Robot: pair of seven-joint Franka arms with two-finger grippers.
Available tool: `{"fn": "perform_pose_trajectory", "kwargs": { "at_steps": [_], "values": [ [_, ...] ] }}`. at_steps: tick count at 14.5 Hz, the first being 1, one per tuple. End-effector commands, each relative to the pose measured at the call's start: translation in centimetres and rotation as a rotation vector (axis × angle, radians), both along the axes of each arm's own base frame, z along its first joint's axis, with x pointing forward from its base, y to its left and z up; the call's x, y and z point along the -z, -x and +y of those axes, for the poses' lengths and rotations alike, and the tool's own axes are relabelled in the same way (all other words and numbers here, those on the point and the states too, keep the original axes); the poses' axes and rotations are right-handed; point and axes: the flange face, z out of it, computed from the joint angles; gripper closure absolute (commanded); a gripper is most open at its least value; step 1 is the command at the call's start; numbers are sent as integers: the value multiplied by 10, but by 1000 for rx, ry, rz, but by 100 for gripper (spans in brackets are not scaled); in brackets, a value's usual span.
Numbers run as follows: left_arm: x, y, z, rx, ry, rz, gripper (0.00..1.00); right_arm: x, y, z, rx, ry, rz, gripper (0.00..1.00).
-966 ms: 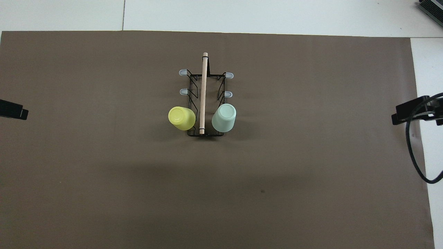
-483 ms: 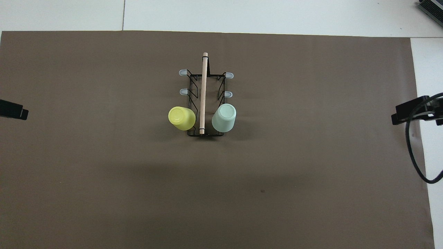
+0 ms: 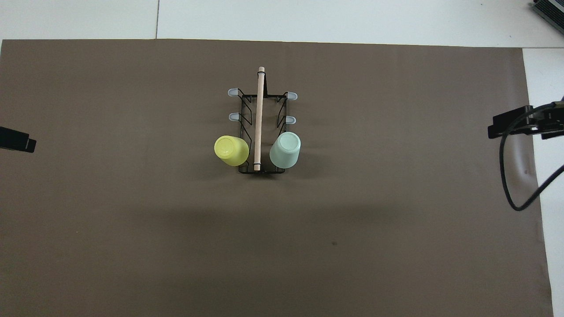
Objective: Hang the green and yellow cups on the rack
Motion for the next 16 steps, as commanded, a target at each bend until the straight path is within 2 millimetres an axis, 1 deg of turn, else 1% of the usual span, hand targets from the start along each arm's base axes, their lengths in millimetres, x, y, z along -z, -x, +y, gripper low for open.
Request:
{"fn": "perform_pose_trajectory", "kwargs": {
  "at_steps": [1, 4, 7, 8, 11, 16],
  "values": [
    [0, 8, -2, -6, 14, 7, 0, 24, -2, -6, -5, -11, -7, 0],
    [0, 8, -2, -6, 14, 7, 0, 24, -1, -10, 9, -50, 3, 0],
    [-1, 8, -2, -6, 14, 5, 0, 41, -5, -10, 11, -48, -14, 0],
    [-1, 8, -2, -6, 14, 5, 0, 43, -6, -13, 16, -47, -17, 0],
    [0, 8, -2, -6, 14, 5, 0, 48, 2, -15, 18, -36, 46, 0],
    [0, 8, -2, -6, 14, 7, 0, 52, 5, -17, 13, -5, 88, 0]
  ]
}}
